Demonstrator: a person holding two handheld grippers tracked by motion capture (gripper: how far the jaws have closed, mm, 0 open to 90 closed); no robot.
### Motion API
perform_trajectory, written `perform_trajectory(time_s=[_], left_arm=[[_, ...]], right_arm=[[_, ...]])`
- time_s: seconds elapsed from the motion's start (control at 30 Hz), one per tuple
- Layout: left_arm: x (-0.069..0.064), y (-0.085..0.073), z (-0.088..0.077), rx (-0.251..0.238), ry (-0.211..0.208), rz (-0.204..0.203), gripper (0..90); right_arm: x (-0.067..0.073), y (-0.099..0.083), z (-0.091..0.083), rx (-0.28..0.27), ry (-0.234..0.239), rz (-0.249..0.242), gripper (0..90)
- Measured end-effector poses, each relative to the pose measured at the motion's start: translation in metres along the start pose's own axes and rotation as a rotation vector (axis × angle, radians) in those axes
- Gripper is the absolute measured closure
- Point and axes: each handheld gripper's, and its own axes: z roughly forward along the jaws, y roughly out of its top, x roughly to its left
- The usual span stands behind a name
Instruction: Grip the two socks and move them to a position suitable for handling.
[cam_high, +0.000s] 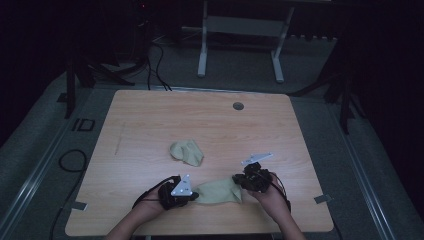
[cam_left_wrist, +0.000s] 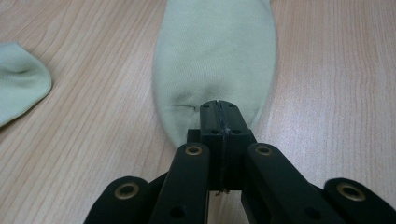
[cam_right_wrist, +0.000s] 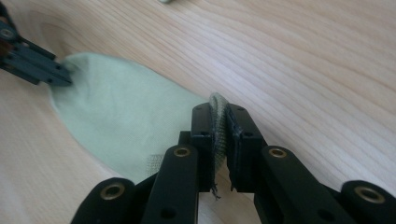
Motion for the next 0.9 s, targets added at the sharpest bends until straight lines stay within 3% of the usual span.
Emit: perform_trajectory(time_s=[0.1,0.2,0.27,0.37,0.4,0.43,0.53,0.7,0.9], left_arm=[[0.000,0.001,0.000,0.001,-0.002,0.004,89.4],[0.000,0.001,0.001,0.002,-0.002,0.005,89.4],[0.000,0.001,0.001,0.003,0.000,0.006,89.4],[0.000,0.001,0.001,0.005,0.002,0.011,89.4],[0.000,0.001,0.001,0.006,0.003,0.012,89.4],[0.000,0.001,0.001,0.006,0.003,0.011,89.4],[0.000,0.002,0.001,0.009,0.004,0.011,89.4],[0.000,0.002,0.001,0.008,0.004,0.006,89.4],[0.003,0.005,0.004,0.012,0.006,0.008,89.4]], right_arm=[[-0.004,-0.004,0.001,0.010,-0.002,0.010,80.7],[-0.007,-0.006,0.000,0.007,-0.031,0.019,69.9],[-0.008,-0.005,-0.003,-0.009,-0.032,0.025,69.1],[-0.006,-0.004,-0.006,-0.018,-0.024,0.022,75.6],[-0.001,-0.003,-0.006,-0.021,-0.003,0.003,84.6],[0.000,-0.003,-0.005,-0.012,0.006,-0.005,86.9],[0.003,-0.006,0.003,0.005,0.017,-0.018,88.8],[0.002,-0.014,0.015,0.065,-0.022,-0.039,88.9],[-0.001,-0.017,0.015,0.065,-0.025,-0.027,89.4]])
